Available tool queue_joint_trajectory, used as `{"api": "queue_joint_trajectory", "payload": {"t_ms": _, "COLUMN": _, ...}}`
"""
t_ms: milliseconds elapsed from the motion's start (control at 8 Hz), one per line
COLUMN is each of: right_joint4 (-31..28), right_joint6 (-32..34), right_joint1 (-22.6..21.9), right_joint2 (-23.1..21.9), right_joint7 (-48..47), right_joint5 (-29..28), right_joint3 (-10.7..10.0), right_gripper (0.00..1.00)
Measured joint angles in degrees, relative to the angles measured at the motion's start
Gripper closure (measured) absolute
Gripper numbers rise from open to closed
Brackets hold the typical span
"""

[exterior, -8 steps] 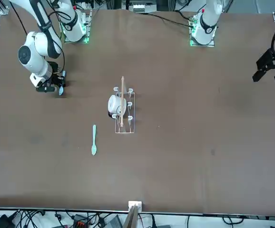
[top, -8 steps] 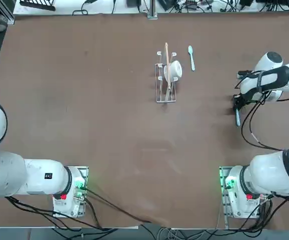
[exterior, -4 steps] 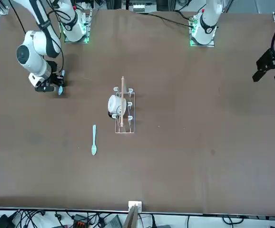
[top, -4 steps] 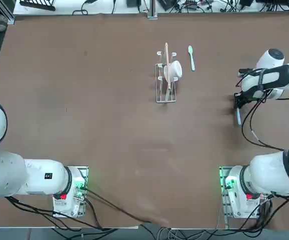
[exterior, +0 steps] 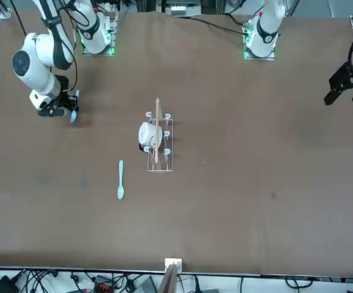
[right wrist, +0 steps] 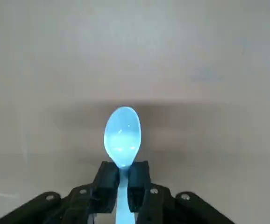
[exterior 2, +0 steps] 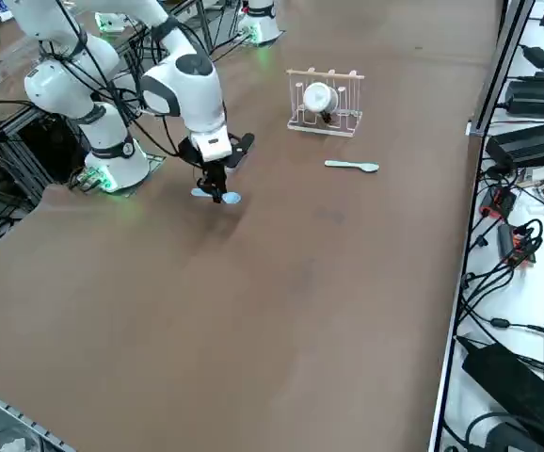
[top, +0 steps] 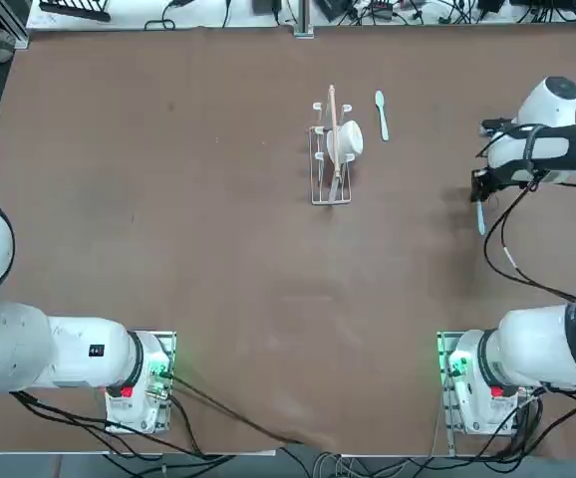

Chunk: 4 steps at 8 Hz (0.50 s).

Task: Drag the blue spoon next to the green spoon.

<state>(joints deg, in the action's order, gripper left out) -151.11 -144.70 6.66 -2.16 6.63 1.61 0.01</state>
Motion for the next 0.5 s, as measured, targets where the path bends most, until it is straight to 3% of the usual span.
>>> {"api": "queue_joint_trajectory", "payload": {"t_ms": 500, "right_joint4": 10.44, "right_joint6": 7.06, "right_joint1": -2.76, "right_joint2": 0.92, "right_joint7": -0.11, "right_joint5": 0.0, "right_joint3": 0.05, "right_gripper": 0.85}}
